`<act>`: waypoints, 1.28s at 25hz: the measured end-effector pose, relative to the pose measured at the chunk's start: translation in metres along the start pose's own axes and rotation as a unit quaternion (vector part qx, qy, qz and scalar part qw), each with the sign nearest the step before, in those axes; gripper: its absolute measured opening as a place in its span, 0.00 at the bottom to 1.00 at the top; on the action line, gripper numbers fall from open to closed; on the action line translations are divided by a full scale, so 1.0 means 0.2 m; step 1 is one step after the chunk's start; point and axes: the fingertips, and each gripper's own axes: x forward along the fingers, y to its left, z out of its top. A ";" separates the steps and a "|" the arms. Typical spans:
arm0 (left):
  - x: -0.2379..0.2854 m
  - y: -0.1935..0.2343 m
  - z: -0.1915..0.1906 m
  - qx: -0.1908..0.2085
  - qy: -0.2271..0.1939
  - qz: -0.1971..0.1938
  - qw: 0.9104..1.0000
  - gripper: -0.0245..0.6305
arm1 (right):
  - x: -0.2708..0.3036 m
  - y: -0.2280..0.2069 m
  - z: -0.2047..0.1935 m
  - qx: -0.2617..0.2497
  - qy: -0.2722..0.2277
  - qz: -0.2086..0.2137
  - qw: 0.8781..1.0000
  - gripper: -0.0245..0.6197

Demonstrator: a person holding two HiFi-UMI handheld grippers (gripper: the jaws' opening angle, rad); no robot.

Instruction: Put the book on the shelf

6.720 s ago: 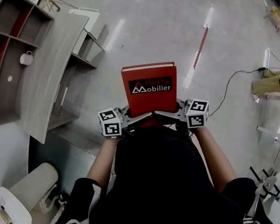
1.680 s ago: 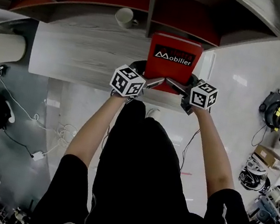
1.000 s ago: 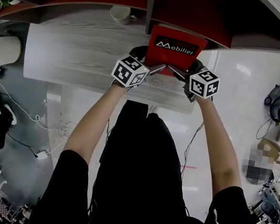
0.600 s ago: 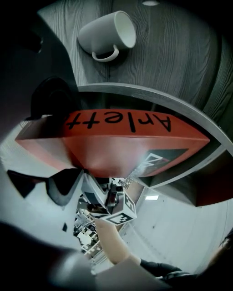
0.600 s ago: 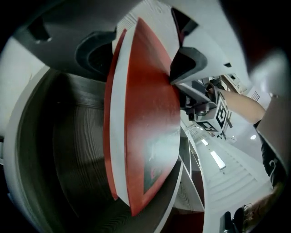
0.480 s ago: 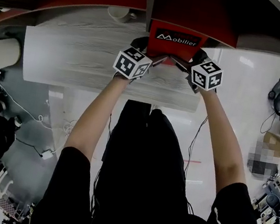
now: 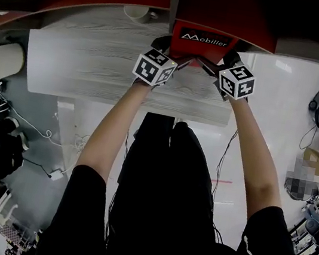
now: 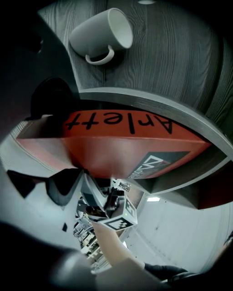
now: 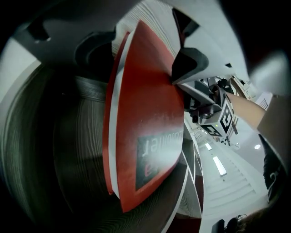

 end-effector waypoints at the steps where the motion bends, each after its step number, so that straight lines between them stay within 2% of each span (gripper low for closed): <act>1: 0.00 0.00 0.00 0.001 -0.001 0.000 1.000 0.53 | 0.00 0.00 0.01 -0.002 -0.002 -0.003 1.000 0.63; 7: 0.00 0.03 0.02 0.004 -0.009 0.003 1.000 0.53 | 0.02 -0.02 0.02 -0.010 -0.013 -0.011 1.000 0.64; 18: -0.02 0.11 0.03 -0.035 -0.021 0.018 0.999 0.53 | 0.05 -0.07 0.05 -0.004 -0.023 -0.044 0.999 0.64; 25: -0.04 0.13 0.01 -0.042 -0.024 0.020 0.999 0.53 | 0.07 -0.11 0.08 -0.008 -0.021 -0.055 0.998 0.65; 32: -0.06 0.12 -0.02 -0.048 -0.020 0.017 0.998 0.53 | 0.09 -0.18 0.12 0.013 -0.029 -0.077 0.997 0.66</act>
